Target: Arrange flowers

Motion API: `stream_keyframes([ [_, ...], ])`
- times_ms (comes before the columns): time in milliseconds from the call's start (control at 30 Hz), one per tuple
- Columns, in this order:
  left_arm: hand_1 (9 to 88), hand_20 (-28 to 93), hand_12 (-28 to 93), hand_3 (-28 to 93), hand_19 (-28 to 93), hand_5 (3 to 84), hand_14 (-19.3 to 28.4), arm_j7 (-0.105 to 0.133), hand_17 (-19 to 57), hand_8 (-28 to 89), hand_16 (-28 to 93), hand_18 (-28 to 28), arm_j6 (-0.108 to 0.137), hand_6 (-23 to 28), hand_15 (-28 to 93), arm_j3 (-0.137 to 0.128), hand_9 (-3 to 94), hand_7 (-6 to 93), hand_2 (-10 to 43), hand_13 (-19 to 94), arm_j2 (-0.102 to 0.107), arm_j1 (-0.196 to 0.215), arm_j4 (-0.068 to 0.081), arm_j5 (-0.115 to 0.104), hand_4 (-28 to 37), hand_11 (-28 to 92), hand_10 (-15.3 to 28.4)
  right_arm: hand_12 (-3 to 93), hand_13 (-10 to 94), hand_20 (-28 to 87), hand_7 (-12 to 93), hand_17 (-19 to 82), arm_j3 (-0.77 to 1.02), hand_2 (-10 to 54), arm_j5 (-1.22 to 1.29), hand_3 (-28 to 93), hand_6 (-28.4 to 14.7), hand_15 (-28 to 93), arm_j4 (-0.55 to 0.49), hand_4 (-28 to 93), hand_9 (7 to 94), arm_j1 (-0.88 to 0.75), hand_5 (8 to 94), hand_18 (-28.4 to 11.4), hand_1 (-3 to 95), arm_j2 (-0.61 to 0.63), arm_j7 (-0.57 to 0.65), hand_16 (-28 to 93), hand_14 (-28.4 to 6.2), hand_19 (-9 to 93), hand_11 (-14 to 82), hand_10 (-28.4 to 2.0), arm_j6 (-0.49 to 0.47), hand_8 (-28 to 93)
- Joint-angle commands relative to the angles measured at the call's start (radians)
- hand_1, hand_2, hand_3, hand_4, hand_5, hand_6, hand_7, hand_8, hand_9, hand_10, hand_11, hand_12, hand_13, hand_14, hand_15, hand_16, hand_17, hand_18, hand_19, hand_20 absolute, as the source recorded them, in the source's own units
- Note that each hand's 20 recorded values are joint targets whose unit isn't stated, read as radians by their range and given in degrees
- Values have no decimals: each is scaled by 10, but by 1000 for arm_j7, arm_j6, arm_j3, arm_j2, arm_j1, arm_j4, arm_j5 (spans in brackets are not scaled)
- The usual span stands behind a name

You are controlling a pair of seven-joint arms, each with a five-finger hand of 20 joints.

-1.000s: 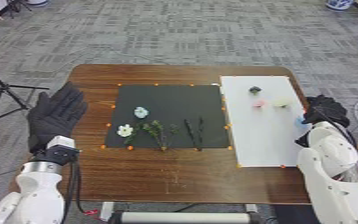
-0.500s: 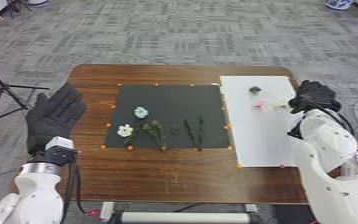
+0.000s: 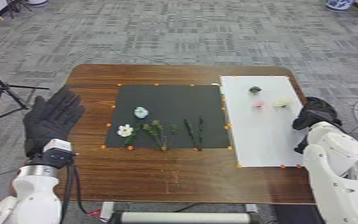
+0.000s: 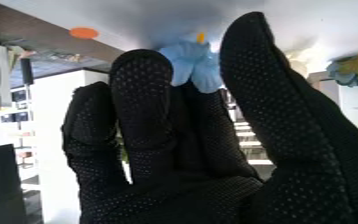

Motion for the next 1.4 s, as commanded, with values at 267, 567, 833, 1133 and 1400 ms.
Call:
stream_keyframes([
  [267, 259, 71, 81, 674, 331, 449, 140, -9, -63, -85, -29, 140, 1, 79, 177, -11, 343, 96, 137, 258, -17, 19, -10, -5, -283, 170, 136, 367, 755, 406, 263, 434, -33, -95, -102, 667, 27, 637, 23, -281, 851, -46, 748, -192, 668, 3, -3, 379, -39, 875, 89, -66, 211, 5],
  [567, 259, 71, 82, 674, 329, 449, 142, -6, -63, -85, -28, 139, 2, 80, 179, -12, 342, 95, 137, 258, -14, 16, -10, -5, -283, 169, 136, 360, 772, 408, 260, 445, -105, -95, -35, 679, 32, 614, -165, -282, 881, -74, 770, -190, 666, 44, -91, 388, -32, 875, 78, -64, 304, 9],
  [833, 261, 72, 81, 671, 330, 448, 142, -6, -63, -85, -29, 140, 4, 80, 181, -19, 341, 94, 139, 258, -12, 24, -10, -2, -283, 169, 137, 354, 758, 407, 266, 434, -282, -95, 70, 688, 33, 589, -207, -283, 885, 41, 775, -183, 663, -32, -229, 424, -23, 862, 77, -66, 302, 16],
  [1133, 260, 71, 82, 671, 329, 445, 143, 13, -65, -84, -29, 141, -17, 81, 179, -28, 339, 92, 137, 257, -13, 33, -6, -16, -283, 167, 136, 355, 744, 406, 277, 415, -467, -95, 38, 686, 33, 539, -68, -283, 881, 170, 769, -182, 665, -212, -352, 455, -16, 827, 78, -63, 239, 12],
  [1400, 261, 73, 85, 666, 331, 444, 145, 5, -67, -82, -26, 143, -16, 81, 178, -26, 339, 90, 139, 257, -1, 18, -2, -9, -283, 166, 137, 355, 742, 409, 283, 413, -552, -95, -60, 687, 34, 531, 15, -283, 880, 188, 767, -183, 663, -285, -465, 459, -15, 823, 78, -62, 186, 8],
])
